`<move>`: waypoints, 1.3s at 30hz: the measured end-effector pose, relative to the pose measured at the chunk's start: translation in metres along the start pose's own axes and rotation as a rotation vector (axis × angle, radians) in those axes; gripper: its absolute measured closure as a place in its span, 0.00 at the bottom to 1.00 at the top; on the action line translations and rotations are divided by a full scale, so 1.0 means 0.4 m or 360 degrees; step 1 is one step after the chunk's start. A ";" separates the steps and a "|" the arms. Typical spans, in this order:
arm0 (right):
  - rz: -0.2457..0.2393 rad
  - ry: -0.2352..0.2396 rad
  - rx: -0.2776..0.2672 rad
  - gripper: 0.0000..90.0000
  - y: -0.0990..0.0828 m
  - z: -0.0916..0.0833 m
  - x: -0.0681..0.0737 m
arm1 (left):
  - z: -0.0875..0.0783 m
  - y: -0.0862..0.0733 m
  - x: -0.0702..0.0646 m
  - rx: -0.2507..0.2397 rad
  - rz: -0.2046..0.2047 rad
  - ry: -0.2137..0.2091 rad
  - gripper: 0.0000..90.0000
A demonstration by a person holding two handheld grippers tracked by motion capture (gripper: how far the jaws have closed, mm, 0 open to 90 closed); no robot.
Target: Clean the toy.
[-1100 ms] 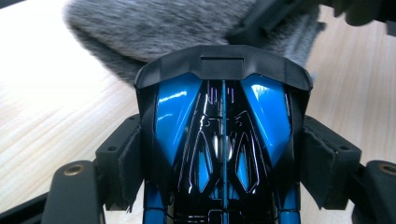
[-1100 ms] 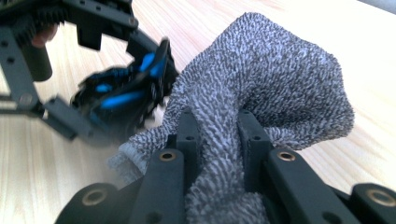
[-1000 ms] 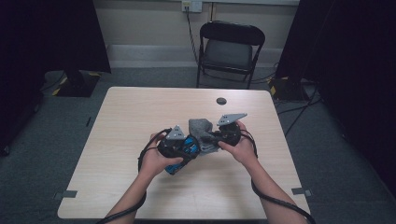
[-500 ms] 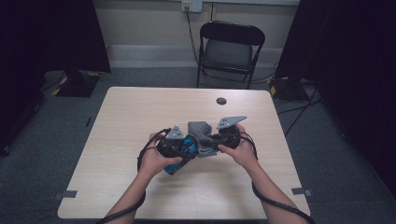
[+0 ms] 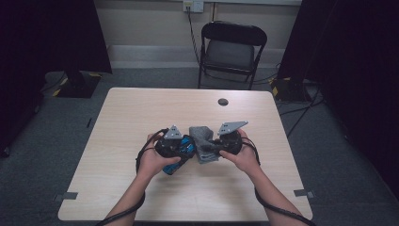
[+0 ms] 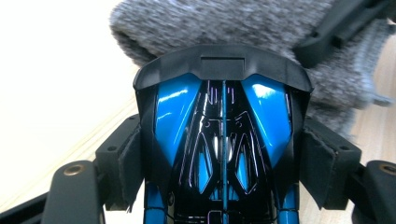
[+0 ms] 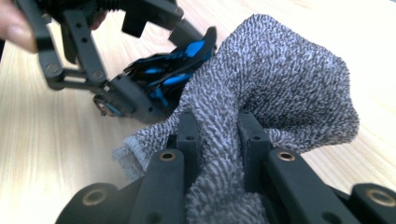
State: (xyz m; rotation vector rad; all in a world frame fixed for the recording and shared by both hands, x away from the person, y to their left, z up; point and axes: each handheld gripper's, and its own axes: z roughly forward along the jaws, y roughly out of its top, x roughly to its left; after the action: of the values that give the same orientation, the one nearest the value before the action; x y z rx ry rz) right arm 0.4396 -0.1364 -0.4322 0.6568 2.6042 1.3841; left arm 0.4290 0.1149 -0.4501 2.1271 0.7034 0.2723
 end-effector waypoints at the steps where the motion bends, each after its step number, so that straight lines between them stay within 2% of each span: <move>1: -0.0003 0.0003 0.0001 0.83 -0.001 0.000 0.002 | -0.001 -0.001 0.002 -0.0006 -0.0002 0.0002 0.28; 19: -0.0041 0.0061 -0.0012 0.83 -0.022 -0.005 0.037 | -0.010 -0.013 0.026 -0.0006 -0.0050 0.0063 0.28; 25: -0.0044 0.0080 -0.0022 0.83 -0.029 -0.009 0.045 | -0.013 -0.012 0.029 -0.0008 -0.0038 0.0078 0.28; 35: -0.0066 0.0126 -0.0018 0.83 -0.049 -0.021 0.065 | -0.032 -0.008 0.043 -0.0049 -0.0076 0.0110 0.28; 39: -0.0060 0.0116 -0.0010 0.83 -0.057 -0.029 0.061 | -0.040 -0.007 0.048 -0.0069 -0.0085 0.0121 0.28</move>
State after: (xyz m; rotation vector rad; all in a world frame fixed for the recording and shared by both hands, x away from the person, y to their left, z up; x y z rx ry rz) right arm 0.4067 -0.1460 -0.4417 0.5637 2.6521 1.4307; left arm 0.4368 0.1380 -0.4435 2.0628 0.7903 0.3379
